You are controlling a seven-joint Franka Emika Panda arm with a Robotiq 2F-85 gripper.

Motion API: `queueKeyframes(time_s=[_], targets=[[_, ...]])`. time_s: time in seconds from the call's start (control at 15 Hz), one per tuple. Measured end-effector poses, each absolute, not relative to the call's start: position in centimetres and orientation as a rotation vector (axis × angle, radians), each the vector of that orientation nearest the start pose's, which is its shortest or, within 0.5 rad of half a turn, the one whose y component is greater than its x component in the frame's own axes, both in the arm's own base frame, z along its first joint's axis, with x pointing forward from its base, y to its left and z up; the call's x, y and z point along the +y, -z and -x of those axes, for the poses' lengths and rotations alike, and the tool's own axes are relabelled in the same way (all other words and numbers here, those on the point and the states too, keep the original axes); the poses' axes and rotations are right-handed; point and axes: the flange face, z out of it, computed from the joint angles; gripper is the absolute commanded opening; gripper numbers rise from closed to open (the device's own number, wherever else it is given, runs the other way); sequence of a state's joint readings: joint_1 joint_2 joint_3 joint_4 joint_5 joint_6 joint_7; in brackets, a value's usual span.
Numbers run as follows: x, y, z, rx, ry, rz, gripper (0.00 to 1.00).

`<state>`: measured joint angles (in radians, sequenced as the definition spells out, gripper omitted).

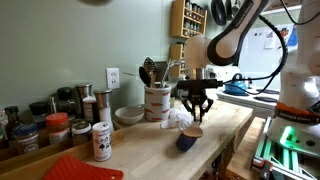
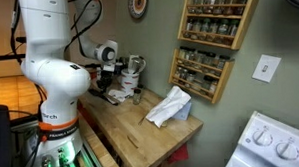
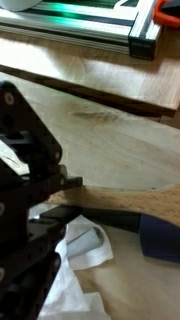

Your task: Pick up the wooden cooking spoon and put it on the black spatula and then pick up both the wooden spoon and the black spatula from the countertop and put them in the white and red utensil holding bucket

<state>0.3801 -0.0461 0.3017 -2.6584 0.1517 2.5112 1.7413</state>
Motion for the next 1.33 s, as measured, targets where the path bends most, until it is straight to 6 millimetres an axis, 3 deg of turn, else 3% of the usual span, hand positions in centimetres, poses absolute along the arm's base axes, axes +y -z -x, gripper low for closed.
queueKeyframes(time_s=[0.27, 0.6, 0.67, 0.73, 0.87, 1.27, 1.33], targets=[[25.4, -23.7, -31.0, 1.81, -0.146, 2.635, 0.06], [26.2, -23.8, -31.2, 1.894, -0.1, 2.491, 0.06], [26.3, -23.7, -31.1, 1.898, -0.096, 2.488, 0.23], [26.4, -23.5, -31.0, 1.894, -0.093, 2.496, 0.48], [26.4, -23.1, -30.7, 1.88, -0.089, 2.525, 0.54], [26.6, -21.6, -30.2, 1.881, -0.071, 2.577, 0.99], [26.6, -21.4, -30.1, 1.887, -0.068, 2.581, 1.0]])
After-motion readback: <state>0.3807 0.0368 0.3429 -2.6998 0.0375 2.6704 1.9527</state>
